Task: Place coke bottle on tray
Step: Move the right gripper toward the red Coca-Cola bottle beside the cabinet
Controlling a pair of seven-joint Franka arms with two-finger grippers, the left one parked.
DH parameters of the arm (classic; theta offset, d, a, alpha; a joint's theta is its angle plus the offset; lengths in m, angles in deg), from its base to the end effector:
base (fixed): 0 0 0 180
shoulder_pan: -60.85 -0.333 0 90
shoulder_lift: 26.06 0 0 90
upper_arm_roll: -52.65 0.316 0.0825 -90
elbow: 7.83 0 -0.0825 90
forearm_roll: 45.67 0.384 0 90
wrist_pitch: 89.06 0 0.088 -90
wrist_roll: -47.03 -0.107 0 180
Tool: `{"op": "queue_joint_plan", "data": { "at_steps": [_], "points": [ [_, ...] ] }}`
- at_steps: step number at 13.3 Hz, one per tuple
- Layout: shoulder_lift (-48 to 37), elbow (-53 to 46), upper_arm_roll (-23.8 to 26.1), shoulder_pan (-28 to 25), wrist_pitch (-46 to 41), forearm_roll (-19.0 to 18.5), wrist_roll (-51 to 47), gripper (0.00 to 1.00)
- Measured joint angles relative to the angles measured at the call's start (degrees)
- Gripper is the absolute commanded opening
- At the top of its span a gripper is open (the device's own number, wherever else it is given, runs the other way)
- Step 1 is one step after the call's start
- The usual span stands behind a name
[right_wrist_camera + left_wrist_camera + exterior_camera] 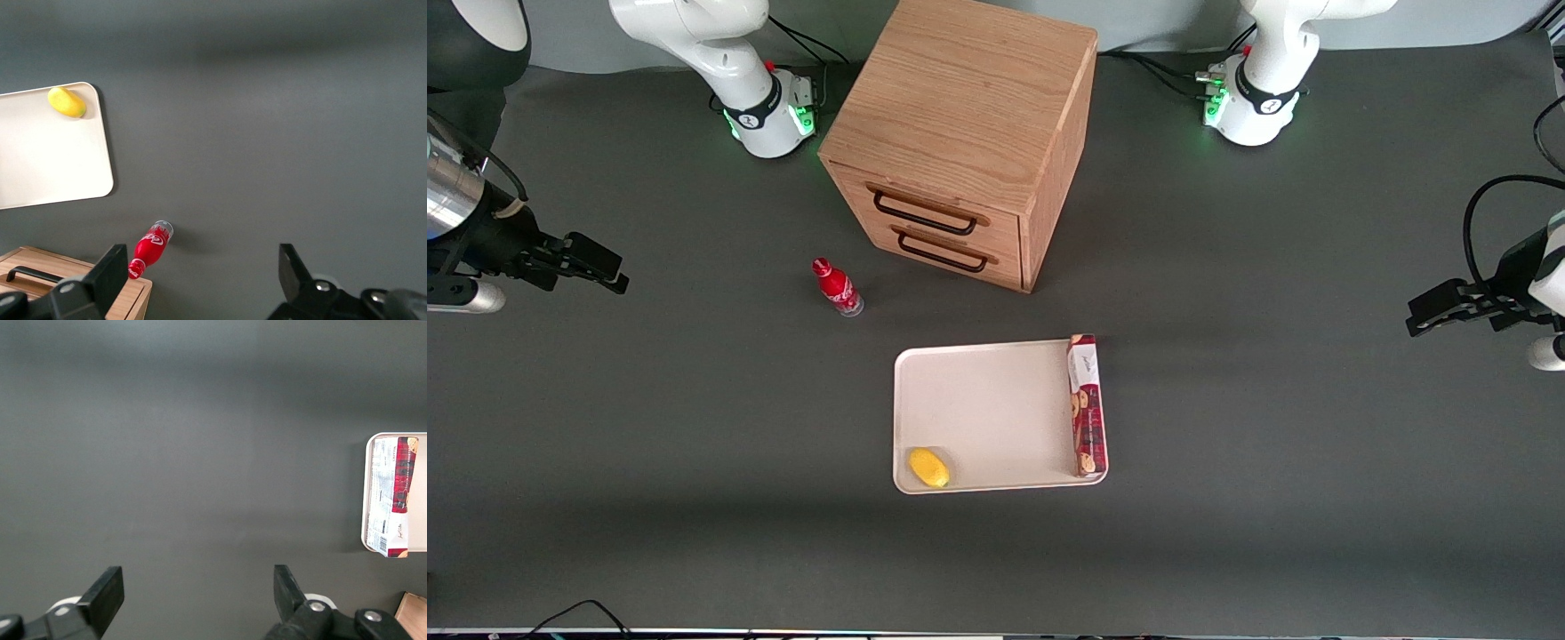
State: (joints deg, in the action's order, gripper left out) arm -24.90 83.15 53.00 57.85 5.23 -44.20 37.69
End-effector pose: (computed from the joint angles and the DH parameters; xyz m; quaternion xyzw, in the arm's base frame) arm 0.5665 0.0357 0.6118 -0.9983 0.0530 -0.0172 0.0149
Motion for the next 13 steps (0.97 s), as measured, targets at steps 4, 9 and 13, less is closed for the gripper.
{"op": "queue_joint_plan", "data": {
  "at_steps": [4,9,13],
  "points": [
    [-0.06,-0.38,-0.01,0.00,-0.15,0.00,0.00,1.00],
    [-0.06,-0.37,-0.09,0.56,-1.91,0.00,1.19,1.00],
    [0.24,0.60,0.08,-5.38,-2.99,1.37,5.94,1.00]
  ]
}}
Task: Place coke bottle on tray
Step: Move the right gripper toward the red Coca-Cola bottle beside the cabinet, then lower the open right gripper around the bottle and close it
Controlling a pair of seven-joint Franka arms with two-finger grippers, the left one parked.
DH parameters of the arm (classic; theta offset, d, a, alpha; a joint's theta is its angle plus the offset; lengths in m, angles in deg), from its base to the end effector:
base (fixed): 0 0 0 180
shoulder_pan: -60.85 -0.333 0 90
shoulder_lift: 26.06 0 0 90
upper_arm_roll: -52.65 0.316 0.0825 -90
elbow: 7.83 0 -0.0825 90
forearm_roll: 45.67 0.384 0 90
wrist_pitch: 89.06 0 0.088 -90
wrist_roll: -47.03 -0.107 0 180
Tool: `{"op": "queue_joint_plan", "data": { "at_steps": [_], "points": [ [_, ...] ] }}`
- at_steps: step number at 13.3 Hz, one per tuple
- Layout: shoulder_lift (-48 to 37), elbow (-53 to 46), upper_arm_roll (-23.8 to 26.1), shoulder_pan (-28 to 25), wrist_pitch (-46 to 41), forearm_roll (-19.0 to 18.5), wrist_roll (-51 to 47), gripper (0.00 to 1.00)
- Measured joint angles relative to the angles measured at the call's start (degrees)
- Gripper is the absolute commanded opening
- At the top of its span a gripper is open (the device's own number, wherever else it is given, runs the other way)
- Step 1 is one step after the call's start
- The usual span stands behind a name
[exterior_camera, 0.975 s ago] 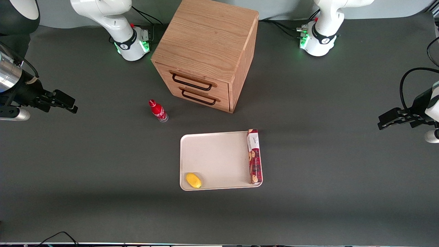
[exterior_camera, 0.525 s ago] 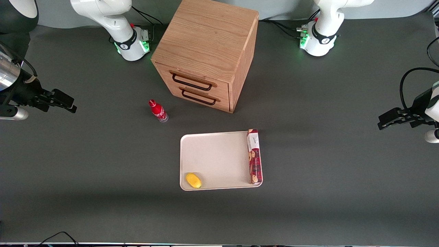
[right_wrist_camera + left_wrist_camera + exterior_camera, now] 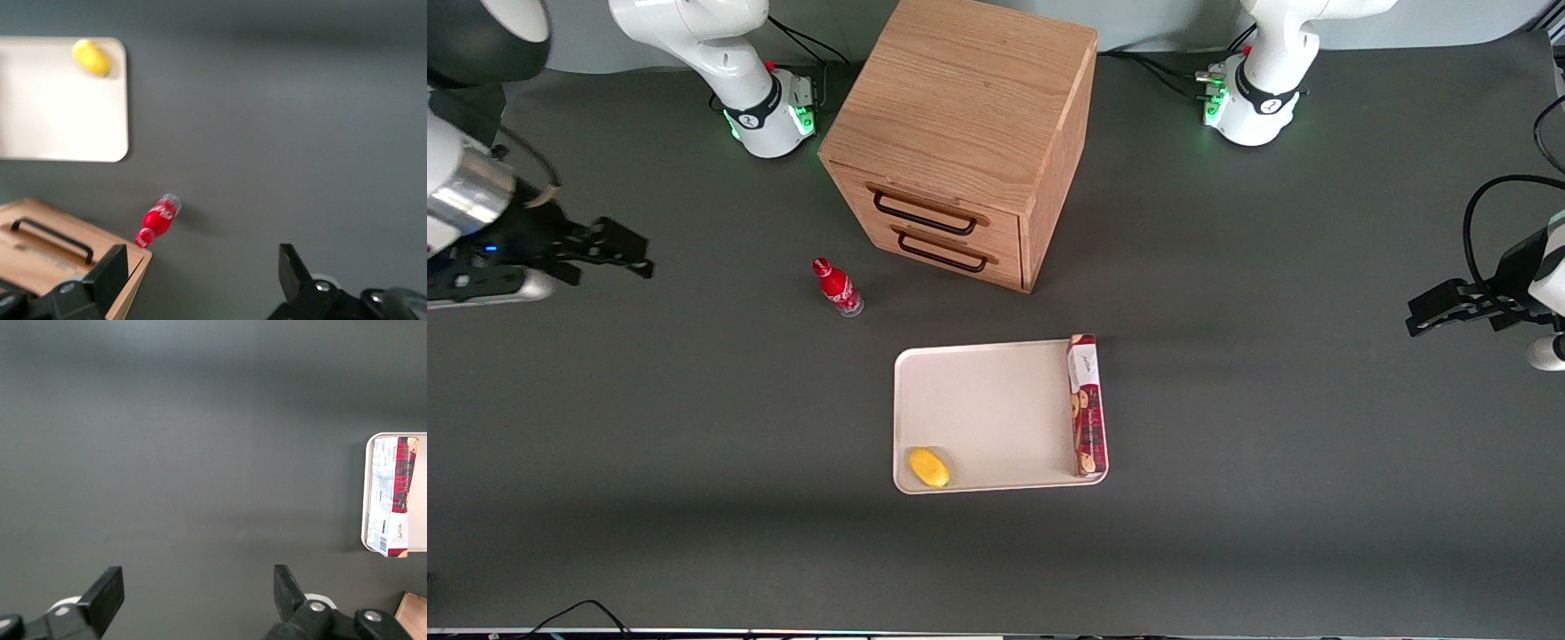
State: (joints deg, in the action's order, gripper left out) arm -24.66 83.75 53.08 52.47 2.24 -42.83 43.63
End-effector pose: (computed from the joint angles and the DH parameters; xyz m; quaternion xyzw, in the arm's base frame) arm 0.5554 0.0913 0.5999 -0.9985 -0.0462 0.0172 0.0232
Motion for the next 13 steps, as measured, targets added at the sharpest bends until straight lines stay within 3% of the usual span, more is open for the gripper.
{"op": "queue_joint_plan", "data": {
  "at_steps": [4,8,10,13],
  "points": [
    [0.38,2.84,0.08,-10.00,-0.02,0.66,-3.81,1.00],
    [0.11,7.46,0.98,-11.95,1.25,1.42,-5.17,1.00],
    [-0.91,12.95,2.18,-11.94,6.62,1.55,-5.17,1.00],
    [-4.13,27.55,4.23,-12.12,21.35,1.55,-5.17,1.00]
  ]
}}
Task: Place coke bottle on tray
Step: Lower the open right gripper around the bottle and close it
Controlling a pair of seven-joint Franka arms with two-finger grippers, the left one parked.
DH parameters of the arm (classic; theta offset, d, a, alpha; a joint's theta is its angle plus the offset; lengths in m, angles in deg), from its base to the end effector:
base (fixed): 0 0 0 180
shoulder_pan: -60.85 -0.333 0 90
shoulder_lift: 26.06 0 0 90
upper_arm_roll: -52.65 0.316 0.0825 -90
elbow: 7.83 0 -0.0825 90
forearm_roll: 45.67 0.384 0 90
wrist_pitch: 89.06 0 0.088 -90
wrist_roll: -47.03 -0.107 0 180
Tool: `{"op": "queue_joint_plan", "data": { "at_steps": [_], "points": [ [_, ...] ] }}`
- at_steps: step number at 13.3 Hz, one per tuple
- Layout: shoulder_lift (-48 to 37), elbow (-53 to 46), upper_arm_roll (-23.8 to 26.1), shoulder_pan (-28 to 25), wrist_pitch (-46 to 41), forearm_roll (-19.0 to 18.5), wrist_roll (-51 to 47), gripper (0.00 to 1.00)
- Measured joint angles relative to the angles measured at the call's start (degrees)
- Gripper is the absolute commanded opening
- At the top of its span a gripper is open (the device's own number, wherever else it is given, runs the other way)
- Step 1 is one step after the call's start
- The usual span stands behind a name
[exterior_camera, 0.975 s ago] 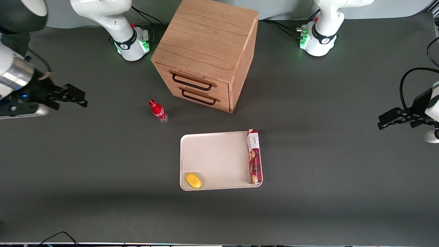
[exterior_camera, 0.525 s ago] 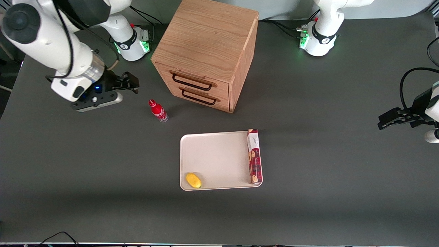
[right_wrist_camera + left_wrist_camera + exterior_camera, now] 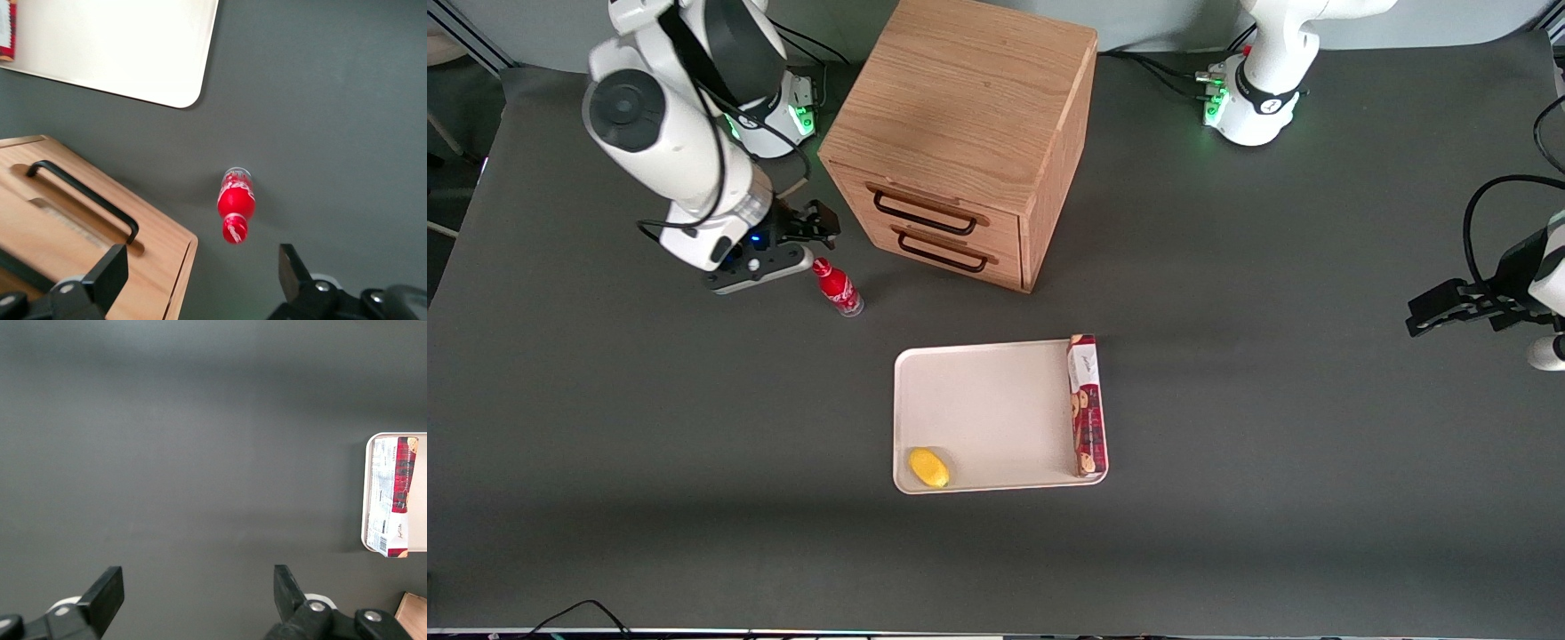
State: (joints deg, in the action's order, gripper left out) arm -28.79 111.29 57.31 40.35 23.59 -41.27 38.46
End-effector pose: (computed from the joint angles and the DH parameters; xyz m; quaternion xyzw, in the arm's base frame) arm 0.4765 0.2297 0.4433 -0.9907 -0.1282 0.0408 0.0221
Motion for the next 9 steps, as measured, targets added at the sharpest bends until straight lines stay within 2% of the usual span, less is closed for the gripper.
{"op": "queue_joint_plan", "data": {
  "at_steps": [2,5,9],
  "points": [
    [-0.88,8.48,0.26,-0.19,8.09,-0.29,0.05,1.00],
    [-1.15,16.11,0.25,-0.18,16.81,-2.29,0.09,1.00],
    [-0.81,20.34,0.25,-0.18,20.99,-2.58,0.10,1.00]
  ]
}}
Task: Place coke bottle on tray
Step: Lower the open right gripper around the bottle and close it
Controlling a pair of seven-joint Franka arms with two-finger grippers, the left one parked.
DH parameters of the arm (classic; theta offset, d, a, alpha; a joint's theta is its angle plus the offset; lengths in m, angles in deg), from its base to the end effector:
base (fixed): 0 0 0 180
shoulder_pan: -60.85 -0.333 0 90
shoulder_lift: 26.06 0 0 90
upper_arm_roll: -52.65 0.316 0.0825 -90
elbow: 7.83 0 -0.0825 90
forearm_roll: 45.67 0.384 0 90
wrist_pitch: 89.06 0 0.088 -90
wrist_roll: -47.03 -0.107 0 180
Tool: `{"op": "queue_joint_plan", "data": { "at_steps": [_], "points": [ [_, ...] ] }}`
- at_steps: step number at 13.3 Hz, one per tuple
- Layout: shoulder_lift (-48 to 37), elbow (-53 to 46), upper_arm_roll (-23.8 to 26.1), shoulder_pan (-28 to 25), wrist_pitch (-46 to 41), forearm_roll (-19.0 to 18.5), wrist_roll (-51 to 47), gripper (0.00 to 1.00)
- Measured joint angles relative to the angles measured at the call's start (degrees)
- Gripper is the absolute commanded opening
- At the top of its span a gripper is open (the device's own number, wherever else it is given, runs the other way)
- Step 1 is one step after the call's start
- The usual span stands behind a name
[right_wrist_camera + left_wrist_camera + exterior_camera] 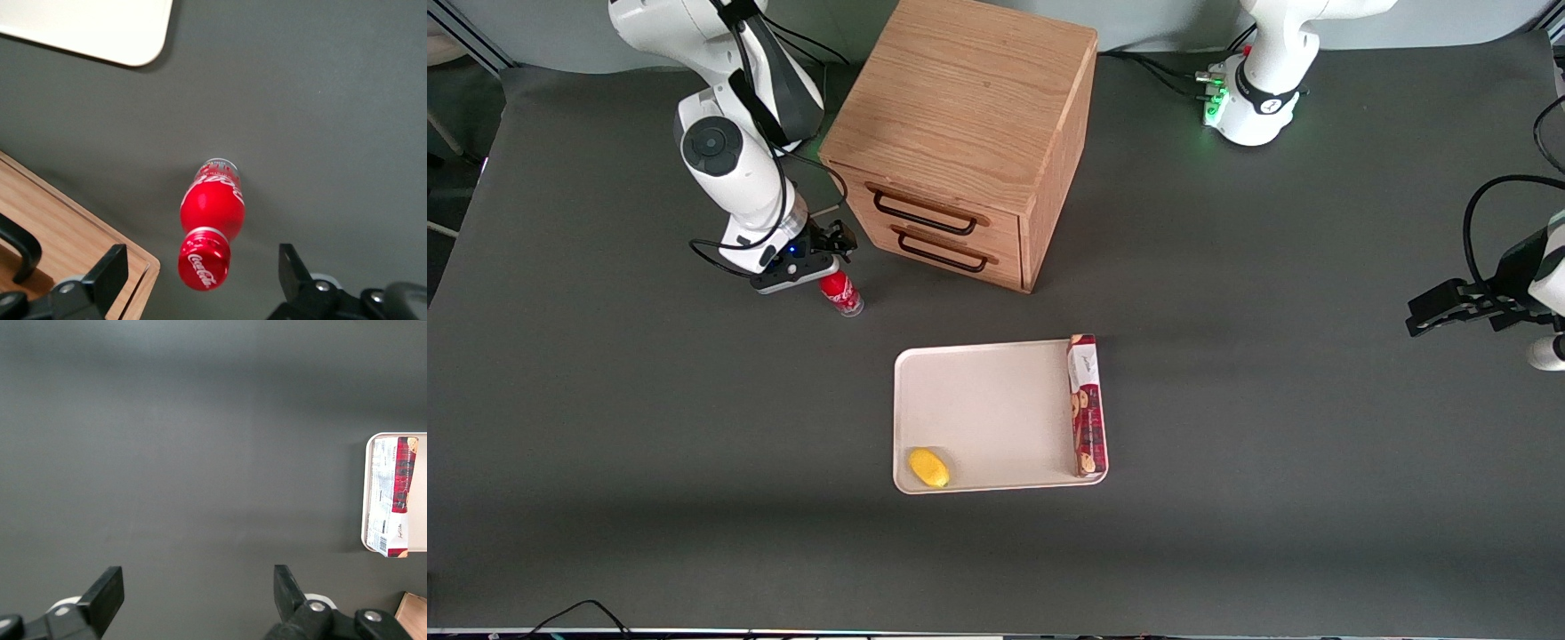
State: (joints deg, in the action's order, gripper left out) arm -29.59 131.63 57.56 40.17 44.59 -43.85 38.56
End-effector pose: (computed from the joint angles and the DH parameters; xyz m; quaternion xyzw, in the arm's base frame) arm 0.4264 0.2046 0.3244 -0.9902 -0.1376 0.0216 0.0024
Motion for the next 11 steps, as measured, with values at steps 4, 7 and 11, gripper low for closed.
{"op": "queue_joint_plan", "data": {
  "at_steps": [4,7,11],
  "points": [
    [1.20,0.25,0.00,0.00,0.18,-1.41,0.03,1.00],
    [3.07,0.13,0.00,0.00,0.39,-2.08,0.03,1.00],
    [3.93,-0.46,0.00,0.00,0.68,-2.11,0.03,1.00]
  ]
}}
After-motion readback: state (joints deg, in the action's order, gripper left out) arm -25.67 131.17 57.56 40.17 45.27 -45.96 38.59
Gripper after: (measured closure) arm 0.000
